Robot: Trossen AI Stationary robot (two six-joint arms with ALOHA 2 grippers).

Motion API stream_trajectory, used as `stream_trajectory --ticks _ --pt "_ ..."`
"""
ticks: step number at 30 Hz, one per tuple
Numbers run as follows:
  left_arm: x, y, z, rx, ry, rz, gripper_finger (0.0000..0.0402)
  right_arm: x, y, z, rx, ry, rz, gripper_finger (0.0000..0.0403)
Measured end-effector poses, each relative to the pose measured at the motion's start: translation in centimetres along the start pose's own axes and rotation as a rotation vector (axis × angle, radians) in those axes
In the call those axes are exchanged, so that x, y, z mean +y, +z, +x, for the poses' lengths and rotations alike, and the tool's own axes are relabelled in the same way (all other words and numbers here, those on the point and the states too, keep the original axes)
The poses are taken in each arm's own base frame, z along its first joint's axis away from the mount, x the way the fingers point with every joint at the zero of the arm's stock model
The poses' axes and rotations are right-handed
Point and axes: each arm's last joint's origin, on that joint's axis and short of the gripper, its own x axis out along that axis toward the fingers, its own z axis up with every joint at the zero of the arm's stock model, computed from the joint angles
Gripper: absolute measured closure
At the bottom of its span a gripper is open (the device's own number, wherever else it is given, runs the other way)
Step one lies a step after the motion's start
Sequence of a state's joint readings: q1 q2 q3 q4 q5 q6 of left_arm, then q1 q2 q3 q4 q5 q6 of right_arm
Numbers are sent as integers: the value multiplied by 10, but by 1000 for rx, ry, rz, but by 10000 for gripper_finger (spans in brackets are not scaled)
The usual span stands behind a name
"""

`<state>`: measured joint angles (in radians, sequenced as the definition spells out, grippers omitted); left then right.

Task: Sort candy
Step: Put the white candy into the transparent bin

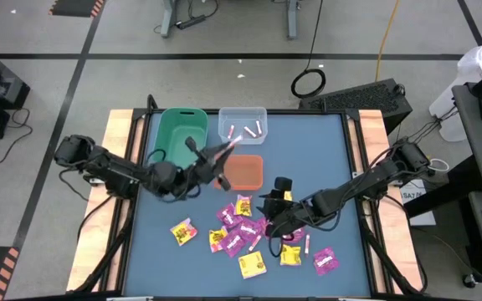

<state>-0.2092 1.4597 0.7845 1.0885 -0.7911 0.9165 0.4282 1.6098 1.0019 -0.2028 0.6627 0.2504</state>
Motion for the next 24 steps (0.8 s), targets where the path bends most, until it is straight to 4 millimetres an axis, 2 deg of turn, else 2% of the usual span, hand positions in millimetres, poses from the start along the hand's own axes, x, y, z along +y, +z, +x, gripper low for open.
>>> stream_trajectory --ticks 6,13,19,24 --pt "6 -35 22 197 25 -53 336 0 11 -16 -53 34 48 243" --pt "20 -76 42 357 19 -146 336 16 30 -49 -159 62 9 243" --pt "38 -111 56 432 -93 -326 336 30 36 -71 -236 -21 -51 243" --pt "49 -130 61 495 -149 -453 336 36 36 -80 -260 -37 -90 243"
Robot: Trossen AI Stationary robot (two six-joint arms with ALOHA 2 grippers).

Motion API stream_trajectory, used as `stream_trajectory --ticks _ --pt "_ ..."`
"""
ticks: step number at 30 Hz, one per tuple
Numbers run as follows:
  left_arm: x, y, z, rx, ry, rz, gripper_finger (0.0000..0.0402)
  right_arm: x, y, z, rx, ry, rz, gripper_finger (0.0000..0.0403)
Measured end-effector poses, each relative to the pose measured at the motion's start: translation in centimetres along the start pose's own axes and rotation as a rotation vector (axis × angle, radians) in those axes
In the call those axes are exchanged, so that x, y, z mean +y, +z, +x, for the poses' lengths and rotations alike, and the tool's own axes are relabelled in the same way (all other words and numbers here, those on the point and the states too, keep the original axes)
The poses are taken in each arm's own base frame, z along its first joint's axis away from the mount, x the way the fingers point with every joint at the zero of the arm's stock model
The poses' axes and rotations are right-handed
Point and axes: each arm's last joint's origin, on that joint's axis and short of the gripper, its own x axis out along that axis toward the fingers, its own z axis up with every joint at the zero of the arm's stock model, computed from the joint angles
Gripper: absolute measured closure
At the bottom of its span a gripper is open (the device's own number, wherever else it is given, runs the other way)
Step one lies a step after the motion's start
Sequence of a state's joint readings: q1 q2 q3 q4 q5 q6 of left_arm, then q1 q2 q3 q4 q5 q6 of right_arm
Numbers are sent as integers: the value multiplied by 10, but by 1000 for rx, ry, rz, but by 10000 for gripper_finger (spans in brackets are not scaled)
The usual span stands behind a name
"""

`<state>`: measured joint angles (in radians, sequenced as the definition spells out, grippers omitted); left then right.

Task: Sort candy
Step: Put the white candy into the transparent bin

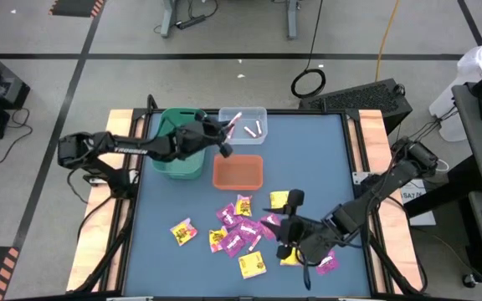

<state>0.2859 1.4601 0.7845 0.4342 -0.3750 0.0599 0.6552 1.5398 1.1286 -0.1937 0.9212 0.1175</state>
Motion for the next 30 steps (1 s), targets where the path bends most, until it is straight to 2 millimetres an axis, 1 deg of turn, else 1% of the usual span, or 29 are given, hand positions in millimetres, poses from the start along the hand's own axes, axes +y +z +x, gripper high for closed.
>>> stream_trajectory --ticks 6,10,14,19,25,30 --pt "16 -5 8 31 -22 -91 337 0 0 0 0 0 -6 243" --pt "24 -6 22 49 -28 -120 337 -1 0 1 2 -5 -11 243" --pt "24 -12 42 113 -61 -113 337 -1 0 2 5 -6 -11 243" --pt "25 -21 68 227 -43 -96 337 -1 -1 2 7 -3 -14 243" --pt "22 -25 85 298 -33 -131 337 -1 -1 2 10 -3 -17 243" --pt "23 -38 92 357 -22 -142 335 -1 -1 1 10 2 -17 243"
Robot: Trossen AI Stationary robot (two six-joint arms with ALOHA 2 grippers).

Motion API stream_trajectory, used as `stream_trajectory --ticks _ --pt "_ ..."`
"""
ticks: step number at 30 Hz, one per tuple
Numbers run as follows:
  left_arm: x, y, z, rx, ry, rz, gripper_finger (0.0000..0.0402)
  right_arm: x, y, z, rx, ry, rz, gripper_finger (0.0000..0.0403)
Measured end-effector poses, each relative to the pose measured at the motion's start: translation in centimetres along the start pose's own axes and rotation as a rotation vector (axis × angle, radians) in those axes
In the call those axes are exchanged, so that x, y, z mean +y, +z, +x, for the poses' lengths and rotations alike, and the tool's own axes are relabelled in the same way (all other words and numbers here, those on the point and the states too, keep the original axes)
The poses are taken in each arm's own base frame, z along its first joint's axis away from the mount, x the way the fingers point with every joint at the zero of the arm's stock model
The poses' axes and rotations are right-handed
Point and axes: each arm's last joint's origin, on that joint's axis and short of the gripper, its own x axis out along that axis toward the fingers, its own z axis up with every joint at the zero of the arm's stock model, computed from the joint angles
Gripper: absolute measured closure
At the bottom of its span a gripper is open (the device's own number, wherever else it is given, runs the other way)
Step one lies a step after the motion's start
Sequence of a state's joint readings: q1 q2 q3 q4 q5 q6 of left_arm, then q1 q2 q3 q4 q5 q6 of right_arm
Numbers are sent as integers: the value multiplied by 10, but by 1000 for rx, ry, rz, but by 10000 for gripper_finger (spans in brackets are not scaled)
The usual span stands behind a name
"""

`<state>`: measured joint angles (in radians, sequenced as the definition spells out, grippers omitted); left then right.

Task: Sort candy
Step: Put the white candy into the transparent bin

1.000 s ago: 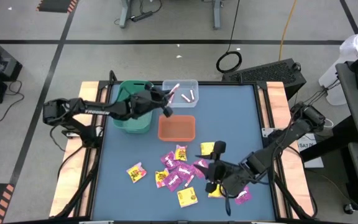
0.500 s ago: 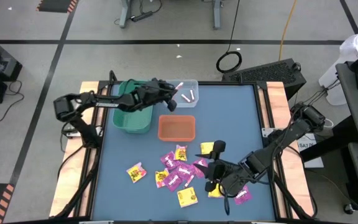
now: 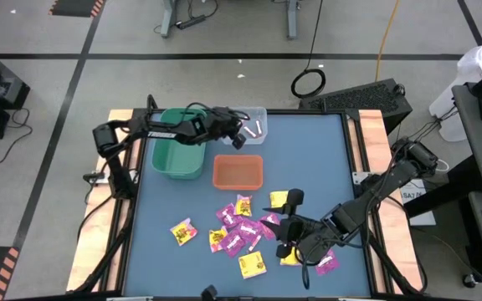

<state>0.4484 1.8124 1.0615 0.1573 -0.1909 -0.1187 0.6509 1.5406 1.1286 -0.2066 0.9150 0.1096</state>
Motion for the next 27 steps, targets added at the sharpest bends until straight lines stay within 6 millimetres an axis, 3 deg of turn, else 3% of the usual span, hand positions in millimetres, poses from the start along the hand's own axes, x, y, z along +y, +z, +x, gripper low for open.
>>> stream_trajectory --ticks 13,16,20,24,27 --pt "2 -2 0 27 0 22 237 0 -1 0 5 -1 -3 243" --pt "0 4 -9 13 -34 22 230 0 -2 0 13 1 2 243" --pt "-14 24 -42 -38 -237 10 228 2 -10 -5 61 8 29 243" --pt "-38 40 -94 -72 -457 54 228 11 -21 -18 126 55 59 243" --pt "-67 37 -135 -75 -566 138 228 20 -27 -33 143 83 115 243"
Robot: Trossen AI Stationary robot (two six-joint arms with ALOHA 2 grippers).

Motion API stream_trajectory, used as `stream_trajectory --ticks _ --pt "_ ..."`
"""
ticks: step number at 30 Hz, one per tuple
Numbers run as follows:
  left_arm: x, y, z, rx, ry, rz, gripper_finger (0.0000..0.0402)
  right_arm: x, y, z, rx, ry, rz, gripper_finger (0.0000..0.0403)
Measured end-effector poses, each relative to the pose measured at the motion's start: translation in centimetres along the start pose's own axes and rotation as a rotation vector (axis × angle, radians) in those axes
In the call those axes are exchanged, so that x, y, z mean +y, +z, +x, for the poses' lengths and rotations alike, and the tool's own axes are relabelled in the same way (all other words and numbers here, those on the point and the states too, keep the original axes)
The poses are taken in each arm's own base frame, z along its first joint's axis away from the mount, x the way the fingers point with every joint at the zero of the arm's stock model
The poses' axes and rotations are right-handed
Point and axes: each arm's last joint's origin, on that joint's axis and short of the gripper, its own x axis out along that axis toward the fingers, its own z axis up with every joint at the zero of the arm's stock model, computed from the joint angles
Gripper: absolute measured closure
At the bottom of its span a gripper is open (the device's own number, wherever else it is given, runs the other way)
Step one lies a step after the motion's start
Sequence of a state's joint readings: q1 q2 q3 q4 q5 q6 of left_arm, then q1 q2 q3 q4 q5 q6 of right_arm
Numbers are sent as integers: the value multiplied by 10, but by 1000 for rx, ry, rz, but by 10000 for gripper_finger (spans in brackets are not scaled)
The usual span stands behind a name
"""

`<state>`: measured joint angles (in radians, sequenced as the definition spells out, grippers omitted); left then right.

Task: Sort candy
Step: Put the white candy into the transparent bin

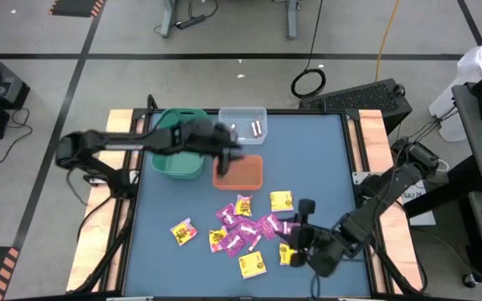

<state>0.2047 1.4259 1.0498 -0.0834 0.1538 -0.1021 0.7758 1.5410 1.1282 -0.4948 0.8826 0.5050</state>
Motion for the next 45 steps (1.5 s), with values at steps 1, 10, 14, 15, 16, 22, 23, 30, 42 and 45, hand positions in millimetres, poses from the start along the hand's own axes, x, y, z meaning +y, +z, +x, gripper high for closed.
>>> stream_trajectory --ticks 1,10,14,15,16,22,23,30,42,45 --pt "-16 -1 -5 0 -22 27 228 3 -3 -5 5 10 23 243" --pt "-125 -30 -34 -9 -17 187 228 7 -31 -25 145 2 293 243" --pt "-147 -42 -41 13 44 156 228 3 -46 -22 204 -35 396 243" --pt "-150 -45 -43 21 47 148 228 3 -50 -21 220 -41 433 243" --pt "-154 -47 -45 26 46 143 228 3 -54 -20 240 -39 471 243" --pt "-173 -67 -51 29 22 115 228 3 -78 -11 251 -52 624 243" --pt "-175 -70 -51 23 19 108 228 4 -82 -7 235 -43 620 243" --pt "-195 -86 -52 0 -39 10 228 25 -98 17 88 8 509 241" --pt "-213 -102 -30 -17 -70 8 228 34 -110 68 276 -176 551 245" --pt "-213 -102 -29 -16 -70 9 228 35 -112 73 374 -255 505 245"
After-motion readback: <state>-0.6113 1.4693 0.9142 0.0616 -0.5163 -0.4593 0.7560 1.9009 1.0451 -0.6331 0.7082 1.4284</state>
